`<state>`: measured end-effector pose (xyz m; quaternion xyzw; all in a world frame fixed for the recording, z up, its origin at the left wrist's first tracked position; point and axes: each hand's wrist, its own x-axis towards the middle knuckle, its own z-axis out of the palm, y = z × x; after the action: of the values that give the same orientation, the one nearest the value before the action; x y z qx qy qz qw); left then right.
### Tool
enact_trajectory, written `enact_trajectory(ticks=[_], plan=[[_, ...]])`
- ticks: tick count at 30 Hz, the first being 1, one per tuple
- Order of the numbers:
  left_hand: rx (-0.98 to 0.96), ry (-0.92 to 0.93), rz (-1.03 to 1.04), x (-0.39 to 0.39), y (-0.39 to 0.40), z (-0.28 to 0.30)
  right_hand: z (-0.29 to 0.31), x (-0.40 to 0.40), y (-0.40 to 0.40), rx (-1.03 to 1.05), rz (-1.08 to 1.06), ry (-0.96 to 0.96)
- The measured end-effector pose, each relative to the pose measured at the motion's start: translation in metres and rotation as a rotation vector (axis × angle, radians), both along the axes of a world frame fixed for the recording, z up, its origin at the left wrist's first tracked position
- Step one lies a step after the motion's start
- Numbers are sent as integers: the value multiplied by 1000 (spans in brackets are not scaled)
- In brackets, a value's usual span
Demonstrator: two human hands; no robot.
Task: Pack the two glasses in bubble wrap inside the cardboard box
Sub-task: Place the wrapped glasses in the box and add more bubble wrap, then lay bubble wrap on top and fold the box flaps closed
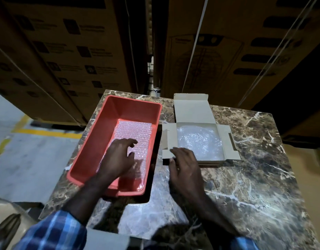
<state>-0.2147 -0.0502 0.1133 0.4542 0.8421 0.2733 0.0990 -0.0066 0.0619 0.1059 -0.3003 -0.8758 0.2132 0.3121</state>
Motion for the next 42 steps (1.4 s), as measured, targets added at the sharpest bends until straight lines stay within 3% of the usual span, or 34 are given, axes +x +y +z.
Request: enact_trajectory(ticks=[4, 6, 10, 12, 15, 21, 26, 30, 36, 42], plan=[[-670, 88, -210, -40, -9, -20, 14, -43, -25, 61, 192, 40], [-824, 196, -278, -47, -13, -33, 13, -63, -30, 86, 225, 39], [-596, 412, -332, -35, -32, -72, 12, -87, -32, 109, 273, -18], [-582, 432, -344, -38, -32, -77, 12, -94, -31, 152, 299, -79], [-676, 321, -408, -57, -22, -68, 8, -103, -29, 194, 332, -234], [-635, 26, -346, -72, -16, -61, 18, -119, -25, 121, 448, -684], [-664, -41, -310, -83, -13, -57, 23, -134, -22, 149, 476, -942], [-651, -74, -270, -84, -12, -50, 16, -143, -20, 179, 477, -1010], [-601, -114, -230, -86, -13, -44, 14, -149, -17, 155, 447, -965], [-695, -40, -353, -79, -19, -48, 11, -146, -17, 176, 473, -999]])
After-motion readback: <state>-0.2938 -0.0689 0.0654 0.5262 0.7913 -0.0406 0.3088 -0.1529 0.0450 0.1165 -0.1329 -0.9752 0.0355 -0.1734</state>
